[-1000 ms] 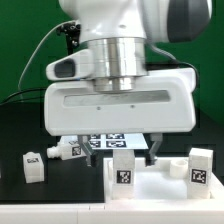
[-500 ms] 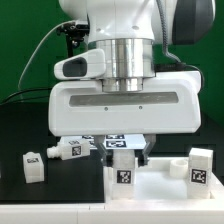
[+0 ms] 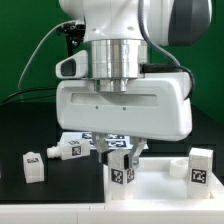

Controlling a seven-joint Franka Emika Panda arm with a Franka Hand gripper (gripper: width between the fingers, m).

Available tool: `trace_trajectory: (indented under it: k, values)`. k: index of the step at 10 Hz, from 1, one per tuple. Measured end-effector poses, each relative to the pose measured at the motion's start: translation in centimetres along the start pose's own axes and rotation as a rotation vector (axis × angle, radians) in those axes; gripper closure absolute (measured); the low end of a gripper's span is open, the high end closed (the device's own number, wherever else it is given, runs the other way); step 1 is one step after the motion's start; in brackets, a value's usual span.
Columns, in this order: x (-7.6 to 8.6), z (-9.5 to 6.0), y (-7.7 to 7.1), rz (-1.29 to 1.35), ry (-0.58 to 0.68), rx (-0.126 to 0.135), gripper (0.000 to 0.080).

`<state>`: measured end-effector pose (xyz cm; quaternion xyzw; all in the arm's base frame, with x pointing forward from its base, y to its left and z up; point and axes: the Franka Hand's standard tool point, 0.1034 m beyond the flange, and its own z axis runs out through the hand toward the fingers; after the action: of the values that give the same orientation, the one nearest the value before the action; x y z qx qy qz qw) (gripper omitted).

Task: Assemble square table

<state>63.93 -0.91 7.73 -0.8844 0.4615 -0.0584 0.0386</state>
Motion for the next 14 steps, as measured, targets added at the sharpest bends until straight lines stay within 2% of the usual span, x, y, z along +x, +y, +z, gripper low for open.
trace_trajectory:
  k: [2, 6, 9, 12, 14]
  values:
    - [0.11, -0.11, 0.21, 0.209, -0.049, -0.017, 0.0514]
    - [0.04, 0.01, 0.36, 0.478, -0.052, -0.025, 0.0514]
    - [-0.15, -0.03, 0.44, 0.901, -0.103, -0.024, 0.0514]
    - [-0.14, -0.1, 0.52, 1.065, -0.102, -0.038, 0.0511]
    - [-0.23, -0.08, 0.66, 1.062, -0.081, -0.03, 0.0507]
